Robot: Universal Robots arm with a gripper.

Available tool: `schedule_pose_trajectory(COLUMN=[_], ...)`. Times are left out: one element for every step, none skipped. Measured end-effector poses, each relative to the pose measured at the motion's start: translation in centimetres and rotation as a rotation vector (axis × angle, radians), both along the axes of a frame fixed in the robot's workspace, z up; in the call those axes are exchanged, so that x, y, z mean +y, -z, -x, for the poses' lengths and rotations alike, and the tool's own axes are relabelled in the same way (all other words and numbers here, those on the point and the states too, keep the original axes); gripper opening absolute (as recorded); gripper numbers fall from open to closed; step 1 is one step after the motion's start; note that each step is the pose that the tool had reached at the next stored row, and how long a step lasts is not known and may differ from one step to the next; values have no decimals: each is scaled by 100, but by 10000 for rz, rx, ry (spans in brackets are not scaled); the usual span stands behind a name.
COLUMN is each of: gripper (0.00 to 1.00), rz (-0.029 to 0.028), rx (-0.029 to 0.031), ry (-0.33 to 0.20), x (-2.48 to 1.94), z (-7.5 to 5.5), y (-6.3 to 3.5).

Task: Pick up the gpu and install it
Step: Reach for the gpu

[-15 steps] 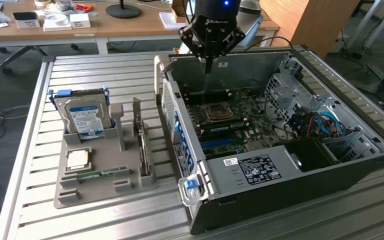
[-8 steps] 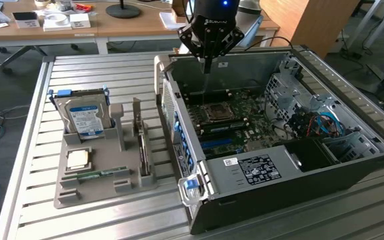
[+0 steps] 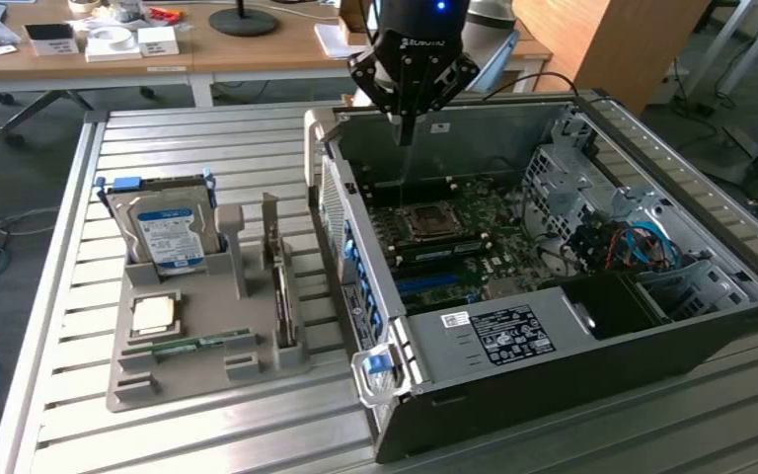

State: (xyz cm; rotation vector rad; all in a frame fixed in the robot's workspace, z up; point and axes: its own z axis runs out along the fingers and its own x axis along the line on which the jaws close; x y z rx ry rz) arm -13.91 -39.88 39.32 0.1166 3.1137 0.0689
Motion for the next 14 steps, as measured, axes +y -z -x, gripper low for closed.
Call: schedule_pose_trajectory(gripper=[11,11,11,11,11,11,11,11,11,11,11,11,11,11], rz=[0,0,0,0,1,0,0,0,0,0,0,1,0,0], rx=[0,0,0,0,0,0,0,-1,0,-1,-1,0,0,0], ry=[0,0,0,0,0,0,0,0,1,0,-1,0,0,0], x=[0,0,0,0,0,0,0,0,0,0,0,0,0,0], z=[6,12,18,26,37,48,59,71,81,92,101,111,123,134], y=[0,0,0,0,0,0,0,0,0,0,0,0,0,0])
